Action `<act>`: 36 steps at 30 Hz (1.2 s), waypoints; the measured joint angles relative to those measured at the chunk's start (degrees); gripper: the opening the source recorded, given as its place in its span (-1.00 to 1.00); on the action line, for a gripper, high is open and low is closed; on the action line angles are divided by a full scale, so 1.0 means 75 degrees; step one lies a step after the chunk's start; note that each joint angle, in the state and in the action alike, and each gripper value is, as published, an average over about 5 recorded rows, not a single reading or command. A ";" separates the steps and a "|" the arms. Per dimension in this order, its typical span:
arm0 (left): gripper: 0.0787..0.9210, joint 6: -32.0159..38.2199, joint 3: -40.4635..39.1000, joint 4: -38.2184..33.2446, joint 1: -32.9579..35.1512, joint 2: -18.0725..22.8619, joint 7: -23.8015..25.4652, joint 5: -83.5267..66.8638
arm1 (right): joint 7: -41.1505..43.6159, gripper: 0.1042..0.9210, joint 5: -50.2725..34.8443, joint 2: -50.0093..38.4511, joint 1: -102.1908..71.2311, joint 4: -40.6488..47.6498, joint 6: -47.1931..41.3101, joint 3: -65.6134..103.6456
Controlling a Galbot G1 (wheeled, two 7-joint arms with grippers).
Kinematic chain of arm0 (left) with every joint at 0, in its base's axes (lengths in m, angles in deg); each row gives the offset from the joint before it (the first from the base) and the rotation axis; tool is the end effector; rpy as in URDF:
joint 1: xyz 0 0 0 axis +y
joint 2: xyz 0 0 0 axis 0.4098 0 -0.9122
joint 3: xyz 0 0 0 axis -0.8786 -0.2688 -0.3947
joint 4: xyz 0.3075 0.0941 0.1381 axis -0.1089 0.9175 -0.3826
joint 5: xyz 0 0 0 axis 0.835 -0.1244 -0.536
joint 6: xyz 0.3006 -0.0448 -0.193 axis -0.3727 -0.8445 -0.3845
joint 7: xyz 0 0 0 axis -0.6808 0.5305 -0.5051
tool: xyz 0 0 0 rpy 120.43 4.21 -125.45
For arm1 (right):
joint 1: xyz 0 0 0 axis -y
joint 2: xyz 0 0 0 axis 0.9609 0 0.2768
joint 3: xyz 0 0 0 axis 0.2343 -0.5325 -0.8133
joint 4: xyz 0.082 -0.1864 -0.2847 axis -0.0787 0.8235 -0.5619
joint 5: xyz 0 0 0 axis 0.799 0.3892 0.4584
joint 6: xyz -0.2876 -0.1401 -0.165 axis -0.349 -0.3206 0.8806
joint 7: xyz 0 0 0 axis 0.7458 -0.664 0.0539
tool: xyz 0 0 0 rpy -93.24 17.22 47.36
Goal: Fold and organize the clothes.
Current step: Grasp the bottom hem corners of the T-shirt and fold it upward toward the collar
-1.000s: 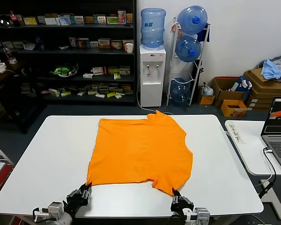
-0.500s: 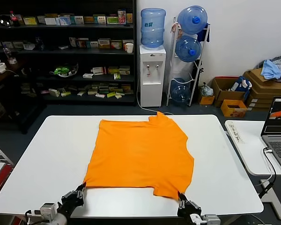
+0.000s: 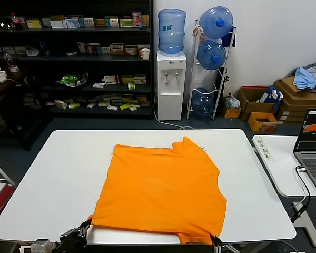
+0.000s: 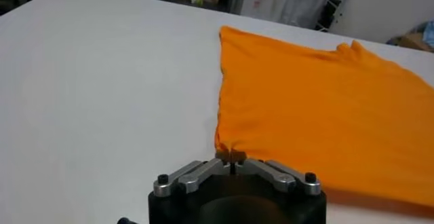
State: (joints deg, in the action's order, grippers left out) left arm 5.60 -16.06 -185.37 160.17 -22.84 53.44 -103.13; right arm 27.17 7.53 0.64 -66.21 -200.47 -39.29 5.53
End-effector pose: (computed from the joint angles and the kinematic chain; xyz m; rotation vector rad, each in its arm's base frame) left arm 0.1277 0.0971 -0.2884 -0.1167 -2.4970 0.2452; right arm 0.0846 -0.0230 -0.2657 0.2199 -2.4973 -0.2073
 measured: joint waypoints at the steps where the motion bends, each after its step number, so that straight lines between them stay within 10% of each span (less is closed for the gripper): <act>1: -0.97 0.0024 -0.0022 -0.0013 -0.0043 -0.0002 -0.0009 -0.0032 | 0.0016 -0.94 -0.0013 0.0017 0.0127 0.0058 0.0037 -0.0029; 24: -0.97 0.0891 -0.1327 0.1647 -0.3123 0.0334 0.0541 0.0429 | -0.0011 -0.94 -0.0842 0.0148 0.4352 0.2330 0.0093 -0.1190; 36: -0.32 0.0931 -0.1570 0.1948 -0.3730 0.0299 0.0595 0.0659 | 0.0239 -0.21 -0.0942 0.0030 0.5272 0.2705 -0.0034 -0.1337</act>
State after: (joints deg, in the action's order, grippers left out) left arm 12.59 -27.83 -170.76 132.19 -20.60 57.90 -98.19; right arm 28.96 0.47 0.86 -26.67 -180.18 -39.55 -4.50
